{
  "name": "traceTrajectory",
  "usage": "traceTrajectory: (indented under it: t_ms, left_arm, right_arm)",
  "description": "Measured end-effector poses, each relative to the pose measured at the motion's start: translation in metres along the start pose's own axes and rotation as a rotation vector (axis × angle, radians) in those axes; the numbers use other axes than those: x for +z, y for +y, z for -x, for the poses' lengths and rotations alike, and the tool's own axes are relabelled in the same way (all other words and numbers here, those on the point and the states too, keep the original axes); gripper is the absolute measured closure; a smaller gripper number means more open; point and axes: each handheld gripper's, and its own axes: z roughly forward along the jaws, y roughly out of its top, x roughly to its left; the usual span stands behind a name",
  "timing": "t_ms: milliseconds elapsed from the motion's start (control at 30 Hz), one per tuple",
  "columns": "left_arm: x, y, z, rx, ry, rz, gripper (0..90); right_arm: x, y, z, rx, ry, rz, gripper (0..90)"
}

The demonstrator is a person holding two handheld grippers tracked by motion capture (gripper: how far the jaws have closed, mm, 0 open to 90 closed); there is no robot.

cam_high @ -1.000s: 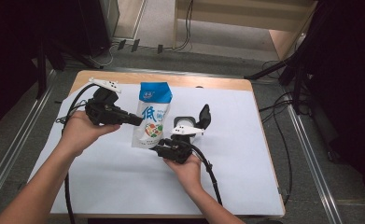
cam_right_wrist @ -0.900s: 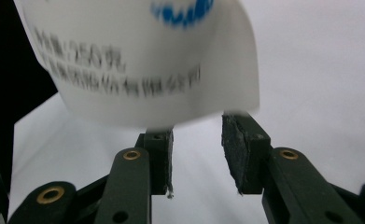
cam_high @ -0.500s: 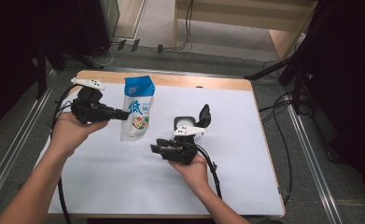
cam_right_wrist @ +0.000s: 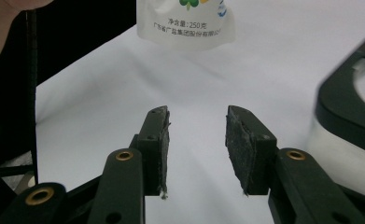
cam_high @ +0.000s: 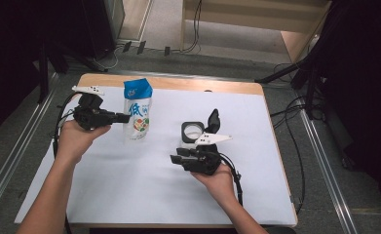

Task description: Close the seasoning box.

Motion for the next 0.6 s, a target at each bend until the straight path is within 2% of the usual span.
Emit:
traceTrajectory:
  t_ms: [133,233,433,567,600]
  left_arm:
    - [0.006,-0.001,-0.009,-0.015,0.017,-0.007,90.0]
    - [0.005,-0.002,-0.016,-0.035,0.014,0.012,90.0]
    - [0.006,-0.004,-0.034,-0.078,0.039,0.04,90.0]
    - [0.009,-0.006,-0.044,-0.101,0.074,0.053,90.0]
    - [0.011,-0.007,-0.047,-0.096,0.097,0.052,90.0]
  right_arm:
    - [-0.011,-0.003,0.007,0.005,-0.031,-0.006,60.7]
    - [-0.019,-0.006,0.011,0.01,-0.05,0.009,60.7]
    - [-0.03,-0.013,0.019,0.04,-0.083,0.011,59.9]
    - [-0.036,-0.017,0.024,0.064,-0.104,0.005,59.5]
    - [-0.037,-0.018,0.025,0.064,-0.109,0.004,59.5]
